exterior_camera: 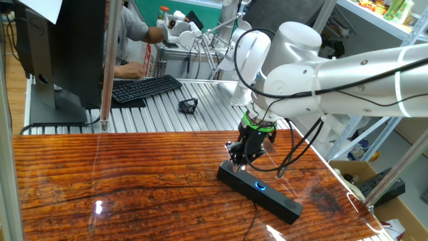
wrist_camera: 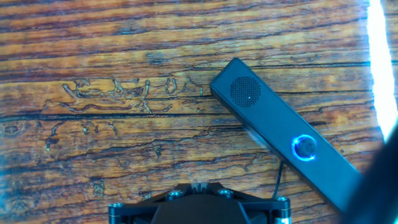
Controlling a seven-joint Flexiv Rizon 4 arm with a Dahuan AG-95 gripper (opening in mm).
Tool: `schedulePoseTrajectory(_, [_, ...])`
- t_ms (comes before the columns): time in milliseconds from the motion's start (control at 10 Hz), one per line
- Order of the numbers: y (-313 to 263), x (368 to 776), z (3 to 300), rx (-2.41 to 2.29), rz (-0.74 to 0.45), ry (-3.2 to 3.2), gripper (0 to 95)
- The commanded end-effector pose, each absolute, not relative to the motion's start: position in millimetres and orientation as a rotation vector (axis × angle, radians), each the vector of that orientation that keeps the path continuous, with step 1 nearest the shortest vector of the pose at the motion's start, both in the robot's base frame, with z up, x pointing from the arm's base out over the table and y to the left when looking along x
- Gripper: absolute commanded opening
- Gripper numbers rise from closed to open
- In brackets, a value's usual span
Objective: Turn the knob to decrease the volume of the speaker
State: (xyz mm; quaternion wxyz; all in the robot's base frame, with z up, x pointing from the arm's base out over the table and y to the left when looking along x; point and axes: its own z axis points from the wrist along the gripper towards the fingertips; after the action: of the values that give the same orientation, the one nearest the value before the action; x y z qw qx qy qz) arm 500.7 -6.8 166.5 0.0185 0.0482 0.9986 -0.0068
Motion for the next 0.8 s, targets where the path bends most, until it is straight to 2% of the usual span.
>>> schedulePoseTrajectory(100, [-14.7, 503.3, 163.4, 0.115, -0.016, 3.101, 0.0])
schedulePoseTrajectory(800, [-58.5, 506.3, 149.3, -0.012, -0.015, 3.103, 0.0])
